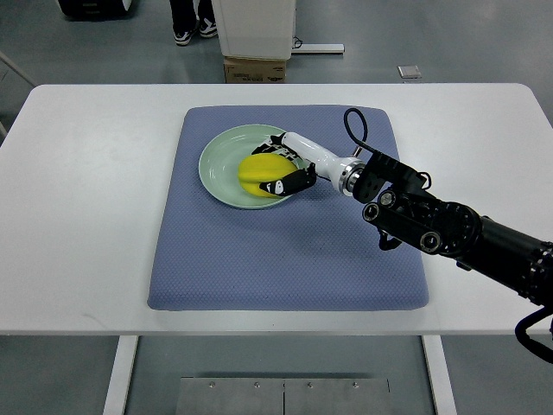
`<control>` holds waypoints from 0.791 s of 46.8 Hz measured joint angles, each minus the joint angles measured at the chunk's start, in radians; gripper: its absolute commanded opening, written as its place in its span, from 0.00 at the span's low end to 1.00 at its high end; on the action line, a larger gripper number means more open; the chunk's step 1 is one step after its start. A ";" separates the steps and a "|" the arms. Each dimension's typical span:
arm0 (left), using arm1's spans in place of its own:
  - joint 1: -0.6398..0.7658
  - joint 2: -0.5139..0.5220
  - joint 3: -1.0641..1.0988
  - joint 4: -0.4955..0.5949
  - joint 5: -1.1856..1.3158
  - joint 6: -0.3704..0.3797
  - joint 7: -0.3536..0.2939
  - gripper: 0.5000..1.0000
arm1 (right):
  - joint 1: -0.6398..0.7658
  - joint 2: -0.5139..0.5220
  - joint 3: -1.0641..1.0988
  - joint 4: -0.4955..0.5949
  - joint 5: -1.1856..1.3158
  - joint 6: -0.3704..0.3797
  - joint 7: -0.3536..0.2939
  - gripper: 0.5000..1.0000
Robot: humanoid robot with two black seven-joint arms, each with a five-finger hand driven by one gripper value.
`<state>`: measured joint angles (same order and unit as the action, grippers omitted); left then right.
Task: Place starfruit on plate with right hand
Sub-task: 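Lower the starfruit onto the green plate and open the right hand, then raise the open right hand away from the plate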
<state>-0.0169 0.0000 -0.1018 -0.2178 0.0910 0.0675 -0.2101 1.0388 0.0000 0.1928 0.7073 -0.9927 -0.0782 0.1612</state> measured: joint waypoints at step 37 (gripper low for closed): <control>0.000 0.000 0.000 0.000 0.000 0.000 0.000 1.00 | -0.006 0.000 0.224 -0.002 0.088 0.000 -0.006 1.00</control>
<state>-0.0169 0.0000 -0.1023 -0.2178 0.0910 0.0675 -0.2101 1.0324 0.0000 0.4170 0.7052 -0.9049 -0.0777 0.1548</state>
